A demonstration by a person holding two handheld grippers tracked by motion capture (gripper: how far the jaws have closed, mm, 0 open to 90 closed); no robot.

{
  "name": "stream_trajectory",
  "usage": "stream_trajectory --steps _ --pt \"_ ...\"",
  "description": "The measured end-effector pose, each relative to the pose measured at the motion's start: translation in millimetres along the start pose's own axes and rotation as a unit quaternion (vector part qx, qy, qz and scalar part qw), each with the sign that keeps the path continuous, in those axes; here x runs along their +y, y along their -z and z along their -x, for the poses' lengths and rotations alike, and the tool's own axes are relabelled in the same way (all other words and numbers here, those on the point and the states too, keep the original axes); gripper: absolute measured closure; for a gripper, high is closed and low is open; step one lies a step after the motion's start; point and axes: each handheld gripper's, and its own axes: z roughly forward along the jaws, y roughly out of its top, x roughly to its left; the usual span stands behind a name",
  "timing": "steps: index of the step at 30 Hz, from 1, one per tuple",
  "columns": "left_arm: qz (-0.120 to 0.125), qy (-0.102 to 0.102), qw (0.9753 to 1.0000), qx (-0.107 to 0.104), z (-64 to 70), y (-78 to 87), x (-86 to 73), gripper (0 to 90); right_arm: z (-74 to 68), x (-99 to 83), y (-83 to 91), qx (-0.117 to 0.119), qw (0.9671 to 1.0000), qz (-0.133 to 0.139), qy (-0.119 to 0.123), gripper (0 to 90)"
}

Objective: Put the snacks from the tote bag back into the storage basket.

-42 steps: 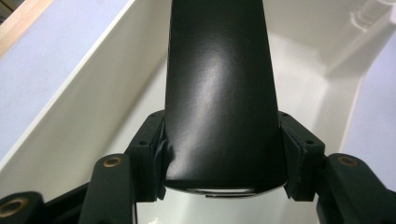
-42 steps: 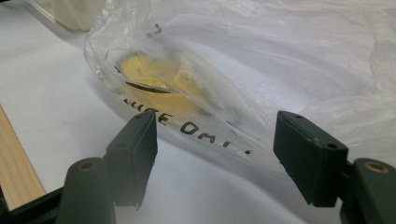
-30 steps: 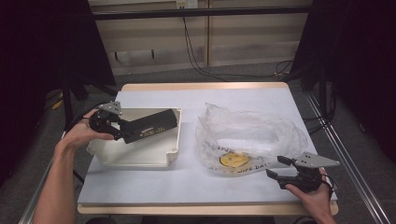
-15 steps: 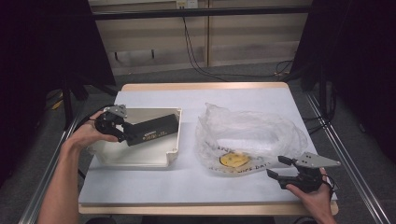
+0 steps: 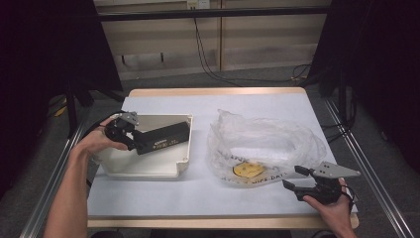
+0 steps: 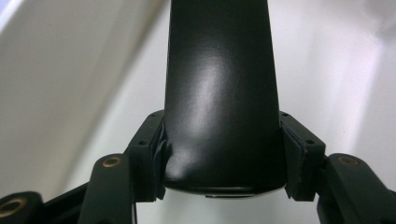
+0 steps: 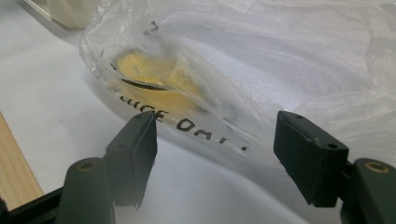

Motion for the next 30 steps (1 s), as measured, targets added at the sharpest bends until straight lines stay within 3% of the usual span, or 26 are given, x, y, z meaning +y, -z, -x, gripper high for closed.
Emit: stream_trajectory --steps 7,18,19,28,30 --pt "-0.031 -0.008 0.9995 0.005 -3.2 -2.8 5.0 42.2 0.0 -0.1 0.1 0.000 1.0000 -0.001 0.000 30.5" --pt "-0.039 0.007 0.9992 0.008 -6.5 -8.7 4.6 40.5 0.0 -0.3 0.2 0.000 1.0000 0.000 0.002 30.4" --pt "-0.032 0.017 0.9993 0.012 -5.7 -9.7 4.8 40.3 0.0 -0.2 0.4 0.001 1.0000 0.000 0.003 30.4" --pt "-0.032 0.023 0.9992 0.012 -8.0 -10.3 3.7 39.0 0.0 -0.4 0.3 0.000 1.0000 0.000 0.003 30.4" --pt "-0.031 0.032 0.9989 0.014 -7.1 -11.2 4.1 38.1 0.0 -0.3 0.5 0.001 1.0000 0.000 0.003 30.4"
